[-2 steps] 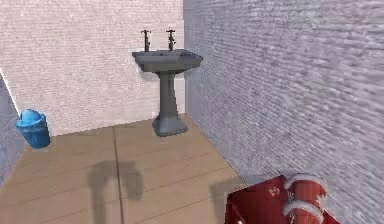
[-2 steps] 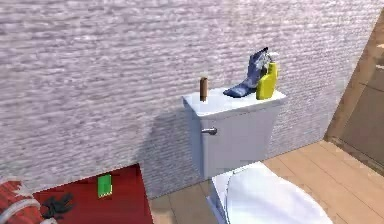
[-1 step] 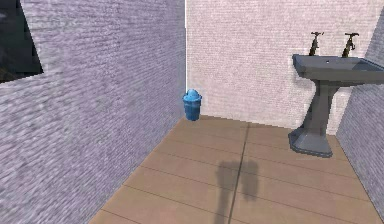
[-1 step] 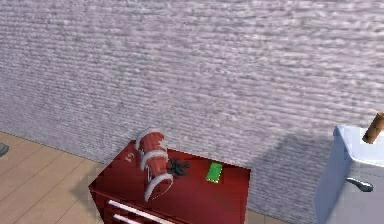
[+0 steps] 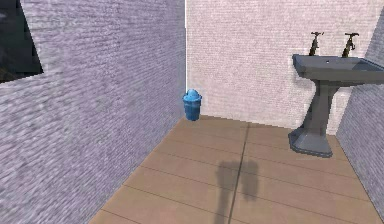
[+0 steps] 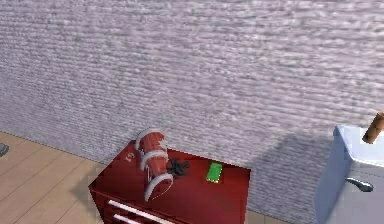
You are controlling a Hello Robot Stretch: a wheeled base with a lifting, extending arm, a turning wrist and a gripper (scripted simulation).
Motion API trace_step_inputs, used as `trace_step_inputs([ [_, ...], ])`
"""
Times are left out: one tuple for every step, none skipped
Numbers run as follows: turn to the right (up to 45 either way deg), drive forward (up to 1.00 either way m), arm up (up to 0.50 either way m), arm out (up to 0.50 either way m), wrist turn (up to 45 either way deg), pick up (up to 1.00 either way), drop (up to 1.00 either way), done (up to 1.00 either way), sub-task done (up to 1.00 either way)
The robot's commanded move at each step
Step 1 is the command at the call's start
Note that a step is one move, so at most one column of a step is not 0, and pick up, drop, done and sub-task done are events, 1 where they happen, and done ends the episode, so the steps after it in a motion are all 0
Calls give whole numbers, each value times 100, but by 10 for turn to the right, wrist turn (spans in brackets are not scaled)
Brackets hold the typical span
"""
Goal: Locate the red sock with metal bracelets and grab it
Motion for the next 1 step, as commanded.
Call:
trace_step_inputs([
  [0,0,12,0,0,0,0,0,0],
])
